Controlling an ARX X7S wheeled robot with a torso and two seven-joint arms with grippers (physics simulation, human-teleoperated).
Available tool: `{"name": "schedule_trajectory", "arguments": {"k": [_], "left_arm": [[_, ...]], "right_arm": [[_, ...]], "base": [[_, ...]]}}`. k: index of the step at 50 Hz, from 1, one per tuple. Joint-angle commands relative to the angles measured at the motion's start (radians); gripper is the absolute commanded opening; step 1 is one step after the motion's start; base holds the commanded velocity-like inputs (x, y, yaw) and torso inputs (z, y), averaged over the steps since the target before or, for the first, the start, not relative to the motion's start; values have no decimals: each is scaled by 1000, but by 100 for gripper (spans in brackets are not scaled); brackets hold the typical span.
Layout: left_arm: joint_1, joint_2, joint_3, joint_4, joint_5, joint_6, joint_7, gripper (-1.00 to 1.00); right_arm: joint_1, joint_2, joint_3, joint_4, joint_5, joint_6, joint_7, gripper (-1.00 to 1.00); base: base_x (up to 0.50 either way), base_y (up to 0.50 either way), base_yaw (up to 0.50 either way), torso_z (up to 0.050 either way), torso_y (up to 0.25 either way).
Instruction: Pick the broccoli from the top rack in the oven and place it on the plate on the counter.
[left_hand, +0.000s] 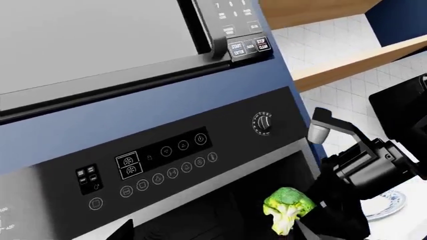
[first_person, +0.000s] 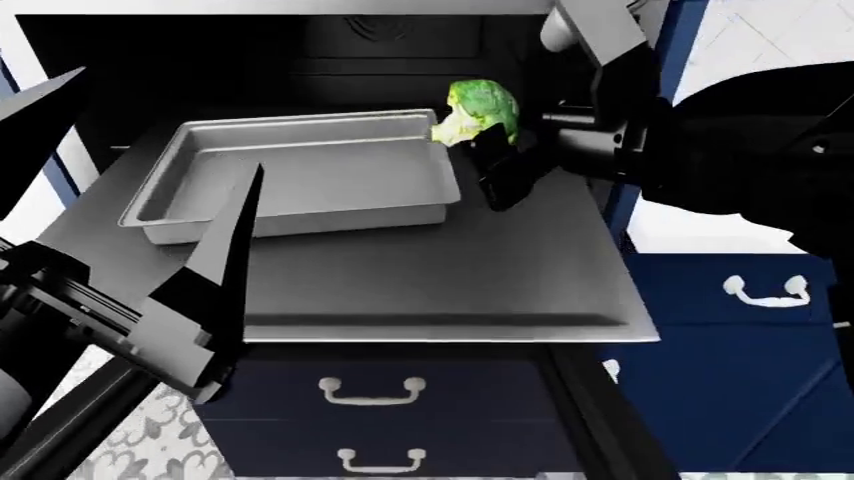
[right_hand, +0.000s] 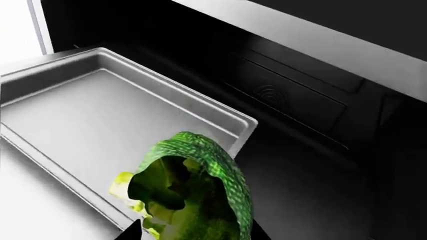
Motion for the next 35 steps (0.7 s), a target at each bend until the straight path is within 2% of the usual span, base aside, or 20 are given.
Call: {"name": "schedule_trajectory", "arguments": {"k": [1, 35], "left_arm": [[13, -2, 0, 0, 7, 8, 1, 100], [-7, -3, 24, 0, 7, 9, -6, 100]], "right_arm": [[2, 8, 7, -4, -11, -3, 6, -100], [4, 12, -16, 5, -34, -30, -8, -100]], "base": [[-132, -500, 0, 0, 0], [-93, -500, 0, 0, 0]]}}
